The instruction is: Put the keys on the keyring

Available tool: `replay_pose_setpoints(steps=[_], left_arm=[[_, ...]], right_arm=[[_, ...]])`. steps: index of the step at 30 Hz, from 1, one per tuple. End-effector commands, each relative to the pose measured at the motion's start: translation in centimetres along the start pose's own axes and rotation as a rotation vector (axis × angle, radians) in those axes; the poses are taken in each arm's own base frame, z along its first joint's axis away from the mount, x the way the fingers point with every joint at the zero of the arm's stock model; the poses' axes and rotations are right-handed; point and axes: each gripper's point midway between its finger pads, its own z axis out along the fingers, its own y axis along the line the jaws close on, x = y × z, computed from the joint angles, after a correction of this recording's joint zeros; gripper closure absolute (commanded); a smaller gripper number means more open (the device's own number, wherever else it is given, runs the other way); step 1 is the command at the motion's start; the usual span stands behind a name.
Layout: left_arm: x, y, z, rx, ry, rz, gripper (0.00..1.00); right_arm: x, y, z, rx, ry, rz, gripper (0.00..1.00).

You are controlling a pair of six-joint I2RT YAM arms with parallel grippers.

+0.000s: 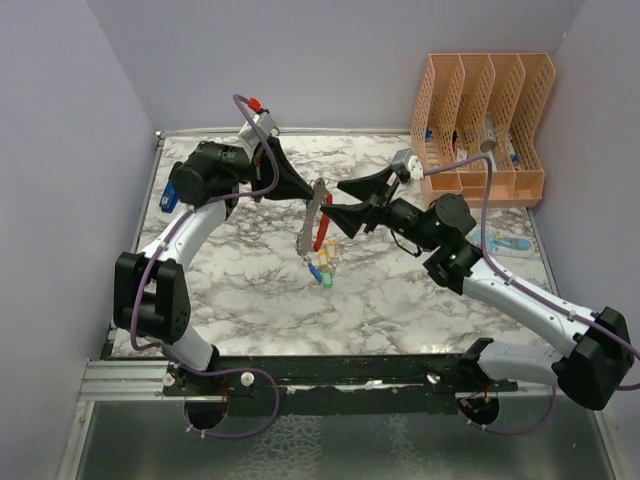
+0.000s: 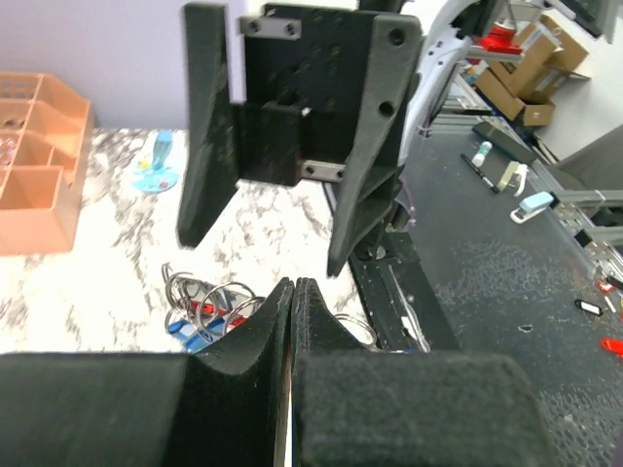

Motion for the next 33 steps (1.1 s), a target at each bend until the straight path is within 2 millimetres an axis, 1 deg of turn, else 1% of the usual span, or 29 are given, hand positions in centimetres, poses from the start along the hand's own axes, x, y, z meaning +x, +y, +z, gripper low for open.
replay_pose_setpoints(steps=[1, 5, 9, 11, 13, 16, 17, 18, 19, 21, 24, 28, 31, 33], left_arm=[[0.8, 0.7, -2.8, -0.06, 0.134, 0.173, 1.0], [1.1, 2.2, -4.0, -0.099, 0.125, 0.096, 1.0], [2.5, 3.9, -4.7, -0.119, 0.113, -0.058, 1.0], [2.7, 4.1, -4.8, -0.121, 0.11, -0.085, 1.0], [2.4, 4.1, -4.7, -0.121, 0.097, -0.089, 1.0], [1.2, 3.4, -4.5, -0.121, 0.067, -0.041, 1.0], [0.3, 3.2, -4.4, -0.121, 0.054, -0.008, 1.0], [-1.1, 2.1, -4.1, -0.119, 0.041, 0.056, 1.0], [-2.0, 1.5, -3.9, -0.118, 0.026, 0.099, 1.0], [-3.5, 0.6, -3.7, -0.116, -0.001, 0.168, 1.0], [-5.0, -0.1, -3.4, -0.11, -0.064, 0.196, 1.0], [-6.8, 0.5, -3.4, -0.129, -0.141, 0.197, 1.0], [-9.2, 1.5, -3.5, -0.191, -0.216, 0.205, 1.0], [-10.7, 2.4, -3.6, -0.273, -0.251, 0.226, 1.0]], right_arm=[[0.8, -1.5, -1.3, 0.093, 0.04, -0.026, 0.29], [1.9, -1.3, -1.7, 0.086, 0.086, -0.023, 0.29], [3.4, -0.9, -1.7, 0.039, 0.12, -0.022, 0.31], [4.4, -0.7, -1.6, 0.02, 0.143, -0.016, 0.32], [4.9, -0.6, -1.6, 0.002, 0.152, -0.014, 0.33], [4.7, -0.3, -1.6, -0.017, 0.133, -0.028, 0.33], [4.5, -0.3, -1.6, -0.017, 0.125, -0.036, 0.33], [4.4, -0.3, -1.6, -0.017, 0.12, -0.044, 0.33], [4.2, -0.3, -1.6, -0.016, 0.116, -0.053, 0.33], [4.0, -0.4, -1.6, -0.01, 0.116, -0.067, 0.34], [3.3, -0.5, -1.8, 0.001, 0.101, -0.083, 0.34], [2.3, -0.4, -2.3, 0.013, 0.072, -0.1, 0.34], [1.5, -0.1, -2.5, 0.009, 0.055, -0.113, 0.34], [1.1, -0.1, -2.5, 0.011, 0.05, -0.122, 0.34]])
